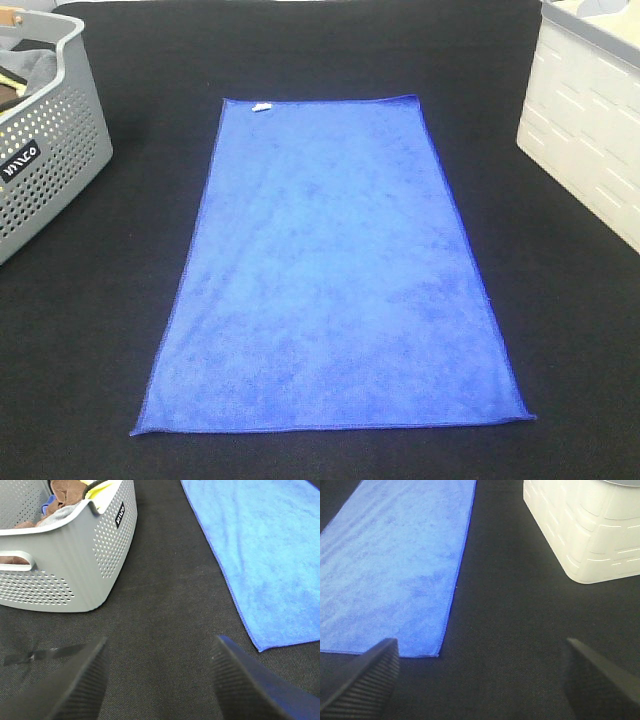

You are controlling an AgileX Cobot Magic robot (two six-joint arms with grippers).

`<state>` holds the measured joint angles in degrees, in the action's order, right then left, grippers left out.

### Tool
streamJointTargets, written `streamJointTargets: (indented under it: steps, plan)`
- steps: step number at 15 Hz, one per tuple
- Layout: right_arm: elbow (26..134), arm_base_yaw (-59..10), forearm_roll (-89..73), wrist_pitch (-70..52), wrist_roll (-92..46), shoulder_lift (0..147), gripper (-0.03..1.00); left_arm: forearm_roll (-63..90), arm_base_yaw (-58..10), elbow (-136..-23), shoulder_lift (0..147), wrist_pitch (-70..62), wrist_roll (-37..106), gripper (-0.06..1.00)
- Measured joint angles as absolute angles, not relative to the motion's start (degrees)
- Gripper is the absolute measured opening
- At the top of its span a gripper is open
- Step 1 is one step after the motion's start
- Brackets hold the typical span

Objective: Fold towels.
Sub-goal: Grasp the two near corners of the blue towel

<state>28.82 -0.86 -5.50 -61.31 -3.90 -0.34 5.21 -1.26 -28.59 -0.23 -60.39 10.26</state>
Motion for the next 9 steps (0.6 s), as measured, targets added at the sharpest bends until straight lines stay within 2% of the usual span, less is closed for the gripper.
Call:
streamJointTargets:
  steps: [9]
  plan:
    - [28.8,-0.9,-5.5,-61.3,-3.9,-0.3,0.82,5.2,-1.3,-28.6,-0.2,-60.4,10.3,0.58]
